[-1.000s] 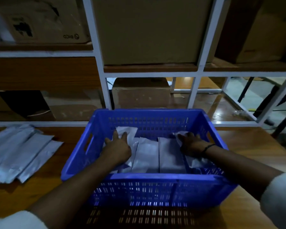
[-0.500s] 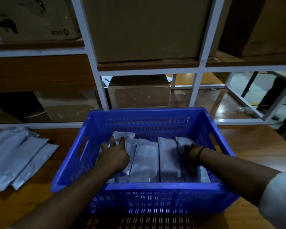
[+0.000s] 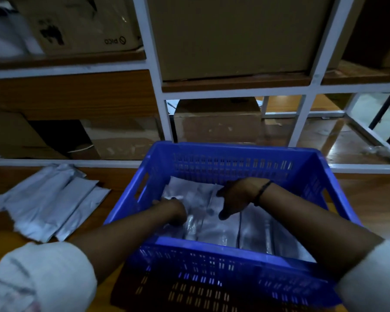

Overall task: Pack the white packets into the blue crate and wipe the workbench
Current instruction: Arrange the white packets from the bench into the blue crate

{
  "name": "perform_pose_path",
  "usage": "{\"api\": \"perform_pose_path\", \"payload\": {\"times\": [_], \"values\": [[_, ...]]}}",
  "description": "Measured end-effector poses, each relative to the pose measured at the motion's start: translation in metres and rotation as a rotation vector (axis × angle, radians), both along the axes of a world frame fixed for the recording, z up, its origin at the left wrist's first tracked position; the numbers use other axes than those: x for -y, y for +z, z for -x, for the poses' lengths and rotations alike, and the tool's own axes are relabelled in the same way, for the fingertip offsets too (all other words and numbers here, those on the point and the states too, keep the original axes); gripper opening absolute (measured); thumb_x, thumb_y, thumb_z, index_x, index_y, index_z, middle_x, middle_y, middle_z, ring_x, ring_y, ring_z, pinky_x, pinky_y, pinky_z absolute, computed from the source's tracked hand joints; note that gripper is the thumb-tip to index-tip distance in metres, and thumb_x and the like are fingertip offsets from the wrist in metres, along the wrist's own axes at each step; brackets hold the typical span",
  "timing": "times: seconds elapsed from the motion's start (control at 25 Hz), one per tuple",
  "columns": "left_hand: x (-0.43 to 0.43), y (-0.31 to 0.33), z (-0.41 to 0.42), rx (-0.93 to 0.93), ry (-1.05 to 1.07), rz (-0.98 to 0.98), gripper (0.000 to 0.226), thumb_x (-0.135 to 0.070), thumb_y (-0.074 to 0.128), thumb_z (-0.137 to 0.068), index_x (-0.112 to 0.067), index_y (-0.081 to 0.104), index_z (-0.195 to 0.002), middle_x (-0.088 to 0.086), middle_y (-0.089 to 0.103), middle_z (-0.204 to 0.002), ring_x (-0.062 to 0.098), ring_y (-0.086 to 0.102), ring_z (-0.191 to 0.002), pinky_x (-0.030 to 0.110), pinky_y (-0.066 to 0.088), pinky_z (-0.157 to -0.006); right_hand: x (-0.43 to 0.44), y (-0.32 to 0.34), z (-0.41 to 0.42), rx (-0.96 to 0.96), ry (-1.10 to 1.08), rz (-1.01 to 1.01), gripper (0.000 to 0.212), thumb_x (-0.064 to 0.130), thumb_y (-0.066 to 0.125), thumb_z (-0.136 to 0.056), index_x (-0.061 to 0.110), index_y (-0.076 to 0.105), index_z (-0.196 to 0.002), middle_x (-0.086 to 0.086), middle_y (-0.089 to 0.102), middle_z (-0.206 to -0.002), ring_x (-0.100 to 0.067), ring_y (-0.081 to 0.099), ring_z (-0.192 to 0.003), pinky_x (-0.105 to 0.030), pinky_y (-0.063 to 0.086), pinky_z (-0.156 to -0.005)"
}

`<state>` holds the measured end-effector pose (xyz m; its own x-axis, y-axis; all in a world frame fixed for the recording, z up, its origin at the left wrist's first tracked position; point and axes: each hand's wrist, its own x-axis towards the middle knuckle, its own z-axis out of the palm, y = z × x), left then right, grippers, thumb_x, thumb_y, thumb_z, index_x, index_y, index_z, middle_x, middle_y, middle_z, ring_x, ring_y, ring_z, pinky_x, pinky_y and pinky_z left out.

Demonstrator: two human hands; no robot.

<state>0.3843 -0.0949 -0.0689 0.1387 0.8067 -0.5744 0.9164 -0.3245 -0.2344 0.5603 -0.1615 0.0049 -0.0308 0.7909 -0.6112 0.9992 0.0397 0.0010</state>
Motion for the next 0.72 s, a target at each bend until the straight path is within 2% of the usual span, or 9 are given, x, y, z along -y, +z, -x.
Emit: {"api": "perform_pose_path", "payload": {"times": [0.08, 0.12, 0.16, 0.24, 0.32, 0.44, 0.64, 0.72], "values": [[-0.004, 0.007, 0.008, -0.045, -0.157, -0.047, 0.102, -0.039, 0.070, -0.091, -0.025, -0.001, -0.163, 0.016, -0.002, -0.168, 0.045, 0.016, -0.150, 0.054, 0.028, -0.119, -0.011, -0.010, 0.020, -0.009, 0.048, 0.032, 0.068, 0.049, 0.057, -0.097, 0.010, 0.041, -0.151, -0.008, 0.041, -0.156, -0.027, 0.040, -0.141, -0.039, 0.035, -0.115], [-0.007, 0.009, 0.010, -0.050, -0.244, -0.049, 0.111, -0.045, 0.075, -0.087, -0.030, -0.005, -0.163, 0.015, -0.011, -0.169, 0.046, 0.013, -0.150, 0.055, 0.026, -0.119, -0.013, -0.013, 0.031, -0.004, 0.077, 0.028, 0.067, 0.049, 0.057, -0.098, 0.010, 0.042, -0.150, -0.008, 0.042, -0.155, -0.027, 0.040, -0.141, -0.039, 0.035, -0.115], [-0.010, 0.012, 0.014, -0.071, -0.312, -0.022, 0.118, -0.052, 0.077, -0.083, -0.031, -0.007, -0.162, 0.015, -0.015, -0.168, 0.046, 0.010, -0.151, 0.056, 0.022, -0.120, -0.015, -0.016, 0.040, 0.010, 0.099, -0.004, 0.068, 0.049, 0.057, -0.098, 0.010, 0.041, -0.151, -0.009, 0.040, -0.156, -0.029, 0.037, -0.142, -0.040, 0.033, -0.116], [-0.017, 0.011, 0.020, -0.144, -0.354, -0.012, 0.128, -0.067, 0.076, -0.076, -0.029, -0.011, -0.162, 0.017, -0.016, -0.168, 0.044, 0.007, -0.153, 0.055, 0.018, -0.122, -0.016, -0.025, 0.053, 0.047, 0.133, -0.076, 0.074, 0.050, 0.055, -0.098, 0.014, 0.029, -0.156, -0.011, 0.024, -0.163, -0.033, 0.021, -0.149, -0.046, 0.023, -0.119], [-0.024, 0.005, 0.024, -0.182, -0.363, -0.047, 0.130, -0.074, 0.072, -0.075, -0.024, -0.011, -0.163, 0.020, -0.012, -0.169, 0.043, 0.008, -0.154, 0.052, 0.016, -0.123, -0.013, -0.033, 0.052, 0.042, 0.126, -0.118, 0.080, 0.049, 0.056, -0.096, 0.023, 0.016, -0.160, -0.010, 0.007, -0.166, -0.038, 0.009, -0.151, -0.052, 0.022, -0.119], [-0.020, 0.003, 0.024, -0.151, -0.370, -0.044, 0.131, -0.075, 0.071, -0.076, -0.020, -0.009, -0.163, 0.020, -0.010, -0.169, 0.043, 0.007, -0.154, 0.052, 0.015, -0.123, -0.004, -0.041, 0.036, 0.069, 0.085, -0.113, 0.082, 0.049, 0.056, -0.095, 0.027, 0.011, -0.160, -0.010, -0.002, -0.167, -0.038, 0.004, -0.152, -0.053, 0.024, -0.117], [-0.023, 0.007, 0.029, 0.130, -0.190, 0.144, 0.136, -0.073, 0.072, -0.076, -0.016, -0.018, -0.160, 0.012, -0.014, -0.170, 0.034, 0.007, -0.157, 0.046, 0.023, -0.124, -0.002, -0.044, 0.020, 0.075, 0.088, -0.178, 0.091, 0.054, 0.056, -0.095, 0.027, -0.002, -0.160, -0.011, -0.010, -0.167, -0.040, -0.003, -0.152, -0.055, 0.019, -0.118], [-0.027, 0.008, 0.031, 0.157, -0.134, 0.170, 0.139, -0.074, 0.074, -0.074, -0.019, -0.021, -0.159, 0.010, -0.017, -0.169, 0.035, 0.012, -0.156, 0.047, 0.028, -0.122, -0.006, -0.045, 0.021, 0.049, 0.086, -0.238, 0.095, 0.057, 0.056, -0.093, 0.027, -0.005, -0.160, -0.011, -0.011, -0.167, -0.039, -0.005, -0.152, -0.056, 0.017, -0.118]]}}
